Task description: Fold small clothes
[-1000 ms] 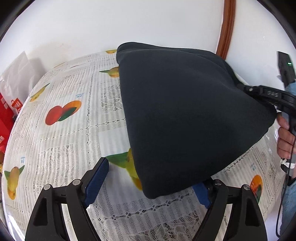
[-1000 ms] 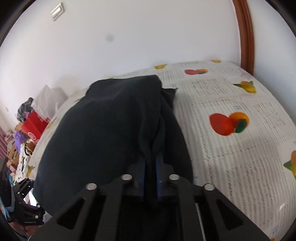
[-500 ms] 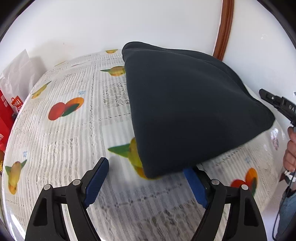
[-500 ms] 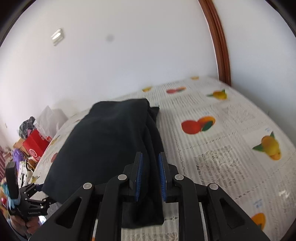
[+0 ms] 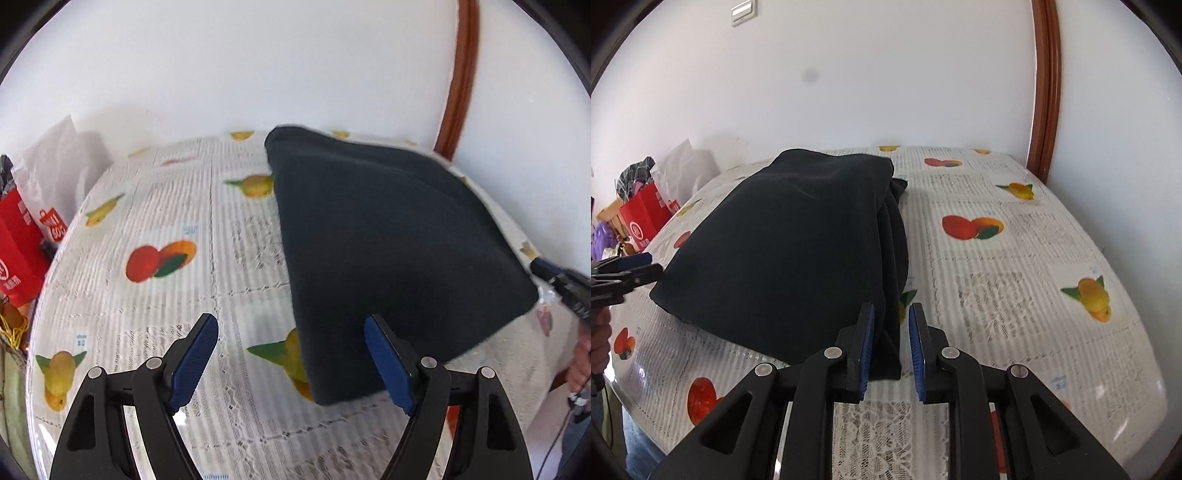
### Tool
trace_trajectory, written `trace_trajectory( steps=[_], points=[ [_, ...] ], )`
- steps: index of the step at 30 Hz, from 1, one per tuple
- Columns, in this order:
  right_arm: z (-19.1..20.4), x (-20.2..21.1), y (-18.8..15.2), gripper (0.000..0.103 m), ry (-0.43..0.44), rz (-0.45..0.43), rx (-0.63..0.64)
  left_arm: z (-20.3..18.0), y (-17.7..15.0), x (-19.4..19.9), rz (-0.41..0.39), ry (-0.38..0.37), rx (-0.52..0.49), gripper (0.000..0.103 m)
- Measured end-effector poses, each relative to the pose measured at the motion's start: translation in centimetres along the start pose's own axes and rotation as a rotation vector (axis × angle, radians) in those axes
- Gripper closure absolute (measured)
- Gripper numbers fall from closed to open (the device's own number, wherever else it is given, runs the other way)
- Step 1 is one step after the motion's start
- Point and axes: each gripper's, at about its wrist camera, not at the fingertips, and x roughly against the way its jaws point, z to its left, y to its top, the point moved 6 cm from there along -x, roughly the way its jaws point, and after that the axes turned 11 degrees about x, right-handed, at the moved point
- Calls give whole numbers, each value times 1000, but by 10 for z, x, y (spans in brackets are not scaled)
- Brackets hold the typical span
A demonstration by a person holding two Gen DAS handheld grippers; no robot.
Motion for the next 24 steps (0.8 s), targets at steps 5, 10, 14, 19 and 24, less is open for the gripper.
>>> trace_trajectory(
  steps=[5,10,14,19,24],
  points=[
    [-9,-10,40,70,-13,16,4,5,-10,-18,89,-44,24,22],
    [-14,-46,95,61,26,27,2,8,22,-5,45,-31,4,24],
    [-19,-93,131,60,75,74,-60,13,49,-11,24,-45,13,24],
    [-25,-151,149,61,125,162,-158,5,68,-36,58,-97,1,24],
    [-25,-195,159,90,165,249,-203,-1,67,-61,85,-92,-11,20]
  ],
)
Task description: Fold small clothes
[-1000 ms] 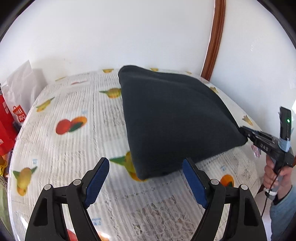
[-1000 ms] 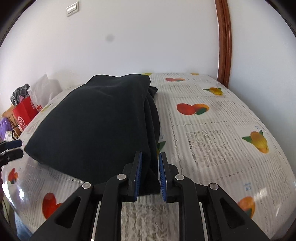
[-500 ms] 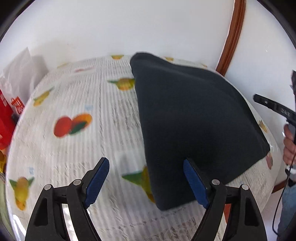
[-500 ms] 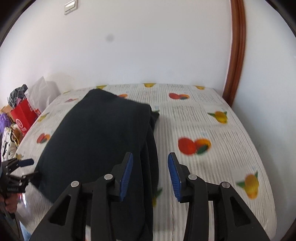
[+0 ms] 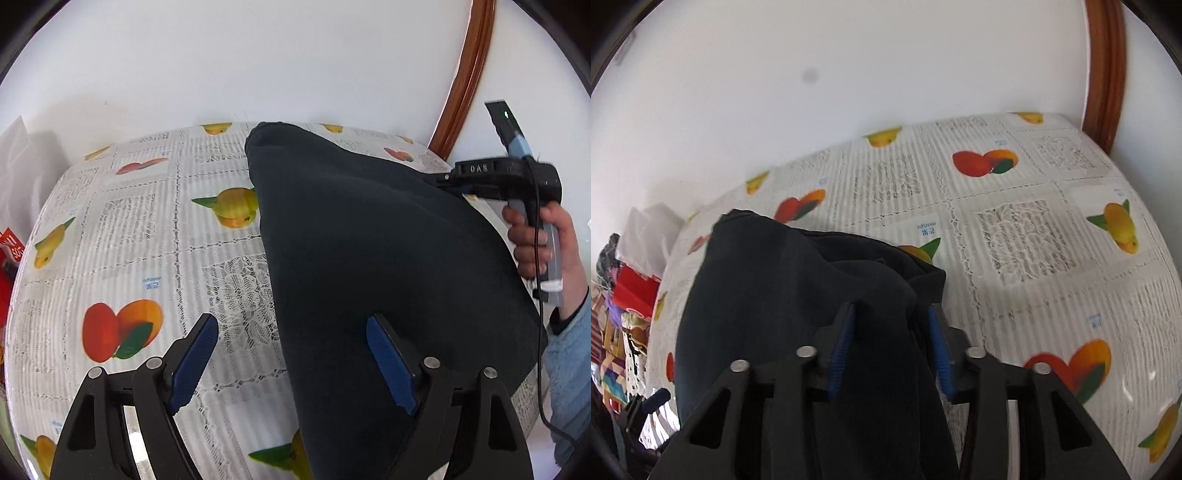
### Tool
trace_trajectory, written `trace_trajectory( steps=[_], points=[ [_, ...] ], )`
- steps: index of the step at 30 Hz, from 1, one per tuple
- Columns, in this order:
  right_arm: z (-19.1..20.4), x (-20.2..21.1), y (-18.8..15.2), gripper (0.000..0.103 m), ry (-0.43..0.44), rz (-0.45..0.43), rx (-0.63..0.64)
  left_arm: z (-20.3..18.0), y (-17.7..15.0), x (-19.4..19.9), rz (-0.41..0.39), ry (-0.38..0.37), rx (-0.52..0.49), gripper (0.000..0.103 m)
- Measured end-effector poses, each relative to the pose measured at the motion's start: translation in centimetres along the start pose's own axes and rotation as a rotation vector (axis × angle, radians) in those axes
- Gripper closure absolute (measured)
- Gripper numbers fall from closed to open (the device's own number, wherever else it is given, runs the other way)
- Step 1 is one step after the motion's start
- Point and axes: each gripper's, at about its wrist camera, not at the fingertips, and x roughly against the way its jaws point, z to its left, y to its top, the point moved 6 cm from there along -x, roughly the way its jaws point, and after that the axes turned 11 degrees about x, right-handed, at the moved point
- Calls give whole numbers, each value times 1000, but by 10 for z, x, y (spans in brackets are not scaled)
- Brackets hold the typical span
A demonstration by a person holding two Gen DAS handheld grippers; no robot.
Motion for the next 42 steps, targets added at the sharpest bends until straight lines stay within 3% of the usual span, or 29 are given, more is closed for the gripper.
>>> trace_trajectory(
  steps=[2,4,6,11,16,21,26,29,30,32,36,40,42],
  points=[
    [8,4,15,94,43,-60,35,2,-1,-2,7,-5,7,20],
    [13,21,27,95,84,-186,78,2,-1,-3,12,-14,15,20],
    [13,25,34,95,49,-237,129,1,-2,-4,14,-15,14,20],
    [0,-13,26,87,-14,-61,102,-4,-2,-1,7,14,-4,20],
    [-11,45,-2,74,-102,-157,127,-3,-9,11,-1,35,-19,21],
    [-15,86,-55,73,-80,-162,171,-3,-20,26,-3,16,2,23],
    [-9,102,-104,69,85,-160,130,-12,-35,34,31,-62,18,23],
    [-4,86,-113,65,133,-139,88,-17,-42,21,51,-28,5,23],
    [-4,77,-114,72,128,-117,78,-18,-43,18,56,-16,4,21],
    [-2,69,-110,97,140,-114,71,-19,-46,11,65,1,12,21],
    [-7,103,-106,98,208,-335,80,-19,-47,12,75,-3,16,21],
    [-19,80,-111,98,164,-244,35,-21,-48,12,73,10,1,21],
    [-20,84,-117,98,158,-243,26,-22,-48,14,70,21,-9,21]
  ],
)
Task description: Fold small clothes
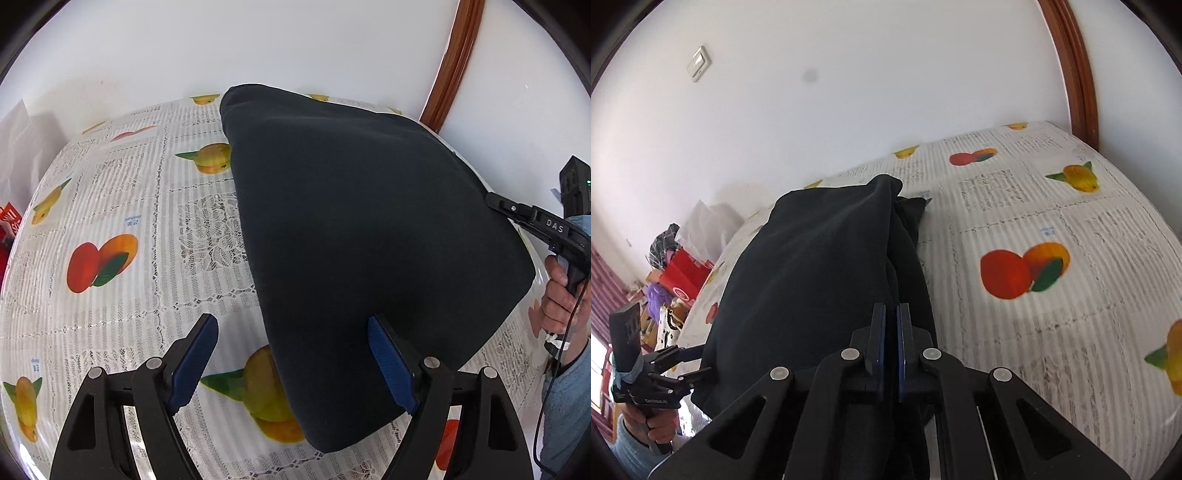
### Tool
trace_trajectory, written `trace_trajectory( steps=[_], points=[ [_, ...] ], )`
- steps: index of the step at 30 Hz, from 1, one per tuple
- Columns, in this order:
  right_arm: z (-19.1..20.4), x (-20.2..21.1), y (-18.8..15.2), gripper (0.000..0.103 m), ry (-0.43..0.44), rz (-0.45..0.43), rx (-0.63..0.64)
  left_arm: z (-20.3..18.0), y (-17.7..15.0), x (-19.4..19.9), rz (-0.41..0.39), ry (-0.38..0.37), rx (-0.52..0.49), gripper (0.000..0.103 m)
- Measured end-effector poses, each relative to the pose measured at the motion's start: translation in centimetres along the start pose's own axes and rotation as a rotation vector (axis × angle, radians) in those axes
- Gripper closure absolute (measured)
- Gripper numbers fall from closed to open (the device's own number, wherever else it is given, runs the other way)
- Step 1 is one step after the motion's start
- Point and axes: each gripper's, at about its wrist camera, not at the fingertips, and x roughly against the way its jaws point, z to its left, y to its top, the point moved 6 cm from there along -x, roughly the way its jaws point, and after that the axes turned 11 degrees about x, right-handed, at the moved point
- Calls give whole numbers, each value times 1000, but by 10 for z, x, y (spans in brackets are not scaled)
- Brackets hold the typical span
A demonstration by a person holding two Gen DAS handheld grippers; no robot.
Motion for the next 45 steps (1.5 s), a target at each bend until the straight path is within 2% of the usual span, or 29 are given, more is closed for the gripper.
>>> trace_trajectory(
  steps=[2,4,6,8,11,12,14,16,17,18,19,22,23,26,30,32,35,37,41,45],
  points=[
    [4,7,-3,98,-36,-8,24,1,-2,1,-3,7,-9,21],
    [4,8,-8,98,-101,38,43,2,-4,3,-3,5,-6,21],
    [3,18,-13,97,-130,53,45,4,-5,7,-5,-2,-2,22],
    [2,32,-18,96,-120,48,28,3,-8,13,-20,-18,-10,24],
    [7,55,-26,90,-73,13,6,3,-16,19,-26,-33,-29,24],
    [11,60,-28,85,-66,4,16,3,-18,20,-25,-37,-29,24],
    [20,61,-36,74,-73,16,51,3,-22,20,-20,-41,-25,24],
    [28,55,-44,73,-65,36,66,3,-25,20,-14,-41,-17,23],
    [30,49,-49,74,-59,54,70,4,-26,20,-10,-38,-13,23],
    [31,45,-52,89,-62,68,73,4,-28,21,-5,-33,-11,23],
    [31,46,-55,99,-54,52,77,5,-29,21,-4,-29,-11,23],
    [25,62,-55,99,9,-45,23,7,-31,27,-12,-22,-14,23],
    [20,62,-57,99,23,-48,-11,7,-32,28,-15,-22,-15,23],
    [17,58,-64,99,-1,-4,-35,9,-36,32,-17,-14,-13,24],
    [18,69,-73,98,-85,30,-1,8,-42,41,-28,-16,-14,24],
    [18,73,-79,94,-112,49,13,8,-44,43,-30,-11,-18,24],
    [20,83,-90,93,-159,80,48,9,-49,49,-40,-3,-21,24],
    [23,86,-99,91,-156,109,71,10,-55,53,-39,1,-20,24],
    [32,80,-109,69,-161,131,107,15,-66,52,-22,12,-21,24],
    [41,65,-107,68,-192,139,165,15,-74,45,1,17,-28,29]
  ],
)
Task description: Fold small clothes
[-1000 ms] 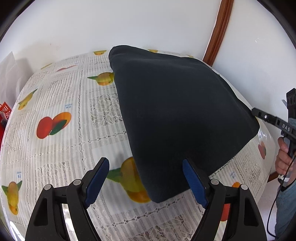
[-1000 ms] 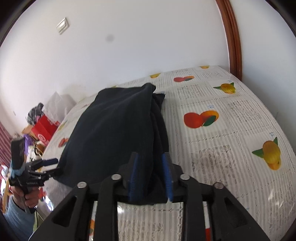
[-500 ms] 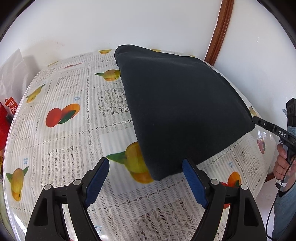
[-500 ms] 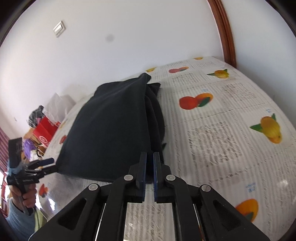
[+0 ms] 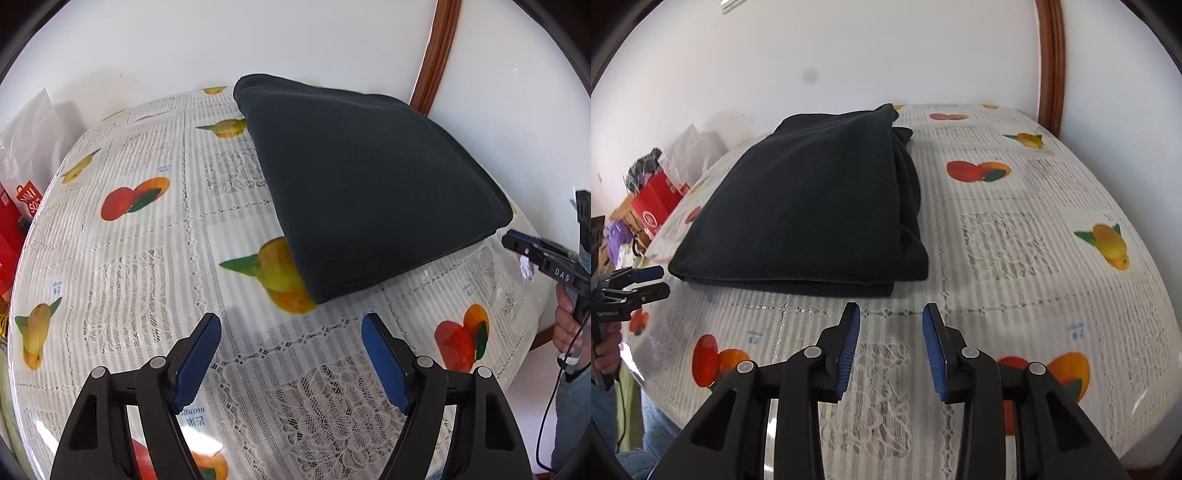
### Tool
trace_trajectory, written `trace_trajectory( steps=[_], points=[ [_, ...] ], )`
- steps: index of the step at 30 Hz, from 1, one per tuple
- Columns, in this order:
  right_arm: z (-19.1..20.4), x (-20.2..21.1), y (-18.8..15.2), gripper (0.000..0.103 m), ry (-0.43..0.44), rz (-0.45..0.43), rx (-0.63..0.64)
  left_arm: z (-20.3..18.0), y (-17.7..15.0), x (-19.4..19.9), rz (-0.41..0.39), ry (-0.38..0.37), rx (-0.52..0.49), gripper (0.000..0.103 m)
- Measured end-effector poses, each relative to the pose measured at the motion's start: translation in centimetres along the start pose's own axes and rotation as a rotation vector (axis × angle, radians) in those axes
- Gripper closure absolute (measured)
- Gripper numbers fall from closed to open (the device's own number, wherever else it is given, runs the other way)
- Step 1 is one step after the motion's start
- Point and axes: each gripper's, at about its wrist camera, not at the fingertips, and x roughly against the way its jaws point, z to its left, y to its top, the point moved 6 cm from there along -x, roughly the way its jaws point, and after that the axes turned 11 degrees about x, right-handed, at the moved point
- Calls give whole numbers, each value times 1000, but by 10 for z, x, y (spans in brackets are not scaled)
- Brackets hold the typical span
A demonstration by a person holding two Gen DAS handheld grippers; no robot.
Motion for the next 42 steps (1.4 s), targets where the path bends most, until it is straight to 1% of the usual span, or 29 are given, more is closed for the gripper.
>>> trace_trajectory(
  steps=[2,5,6,7,8,9,11,12,18,24,27,32,33,35,37,38,40,42],
  points=[
    [4,-6,7,68,12,-14,14,-4,1,-6,8,3,-6,33],
    [8,-21,13,68,1,7,41,-13,7,-14,4,4,-23,37],
    [9,-28,15,68,-9,23,50,-17,9,-17,-6,10,-37,42],
    [11,-34,17,69,-4,35,57,-22,11,-19,-13,17,-52,44],
    [13,-38,19,75,2,40,63,-25,13,-22,-23,22,-64,51],
    [15,-39,21,77,-3,34,70,-26,16,-24,-29,20,-70,59],
    [17,-42,27,79,-25,12,93,-27,21,-28,-40,16,-72,66],
    [17,-45,29,79,-29,9,101,-27,24,-31,-41,18,-71,66],
    [19,-67,50,79,-2,4,70,-7,42,-39,-36,35,-18,66],
    [29,-91,75,78,8,-1,46,20,54,-41,-65,92,17,66],
    [29,-99,83,78,19,-3,14,24,55,-41,-82,115,20,64],
    [28,-100,84,77,-4,0,17,19,52,-42,-134,135,12,62],
    [28,-100,83,74,-10,2,21,18,52,-41,-136,141,14,61],
    [30,-99,83,71,-29,6,28,20,51,-41,-136,144,37,58],
    [30,-100,83,66,-56,13,35,21,52,-41,-135,155,39,51],
    [30,-100,83,65,-60,14,36,23,52,-41,-133,158,44,47],
    [28,-100,83,64,-58,13,32,27,54,-41,-129,148,61,44],
    [27,-100,82,62,-62,13,24,29,53,-41,-129,154,63,41]
  ],
)
